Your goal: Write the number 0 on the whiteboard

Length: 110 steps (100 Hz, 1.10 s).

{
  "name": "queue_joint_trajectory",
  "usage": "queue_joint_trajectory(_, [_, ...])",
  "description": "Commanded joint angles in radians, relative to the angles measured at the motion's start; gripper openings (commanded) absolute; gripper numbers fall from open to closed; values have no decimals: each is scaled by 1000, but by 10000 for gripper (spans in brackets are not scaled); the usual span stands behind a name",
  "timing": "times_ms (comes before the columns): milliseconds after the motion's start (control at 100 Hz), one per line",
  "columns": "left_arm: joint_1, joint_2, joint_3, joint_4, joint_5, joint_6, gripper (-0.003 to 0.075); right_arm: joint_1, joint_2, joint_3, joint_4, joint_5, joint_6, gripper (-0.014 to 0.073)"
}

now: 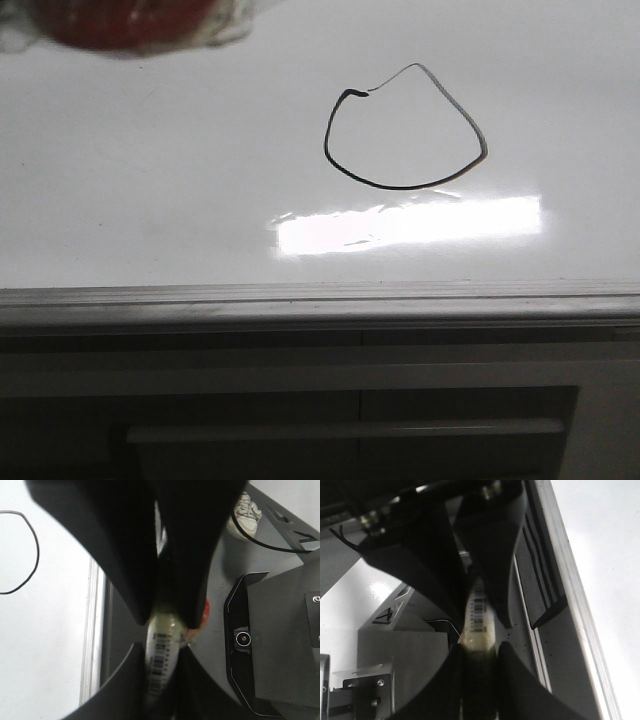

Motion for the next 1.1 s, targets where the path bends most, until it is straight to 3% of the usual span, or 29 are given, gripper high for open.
queue_joint_trajectory(0, [-3, -4, -35, -17, -71, -19, -20, 1, -17, -35, 21, -76, 7, -67])
queue_joint_trajectory(80, [-3, -4, -35, -21, -71, -19, -20, 1, -19, -35, 21, -92, 7, 10])
queue_joint_trajectory(270, [-3, -4, -32, -25, -69, -49, -20, -1, -45, -38, -9, -136, 7, 405])
queue_joint_trajectory(370, [-1, -4, -30, -25, -71, -97, -20, -3, -95, -38, -93, -162, 7, 490])
queue_joint_trajectory(520, [-1, -6, -18, 17, -141, -230, -20, -38, -222, -38, -164, -200, 14, 475])
queue_joint_trajectory(590, [-1, -13, 11, 89, -217, -365, -20, -79, -287, -38, -168, -200, 14, 416])
queue_joint_trajectory(660, [-1, -21, 55, 231, -292, -583, -20, -129, -352, -38, -168, -181, 19, 293])
queue_joint_trajectory(810, [-1, -24, 165, 670, -351, -1205, -20, -232, -480, 11, -169, -142, 19, -80])
queue_joint_trajectory(1010, [-1, -11, 269, 1100, -354, -1855, -20, -267, -611, 175, -171, -160, 63, -69])
queue_joint_trajectory(1090, [-1, 14, 272, 1192, -367, -1960, -20, -267, -636, 255, -171, -190, 100, -69])
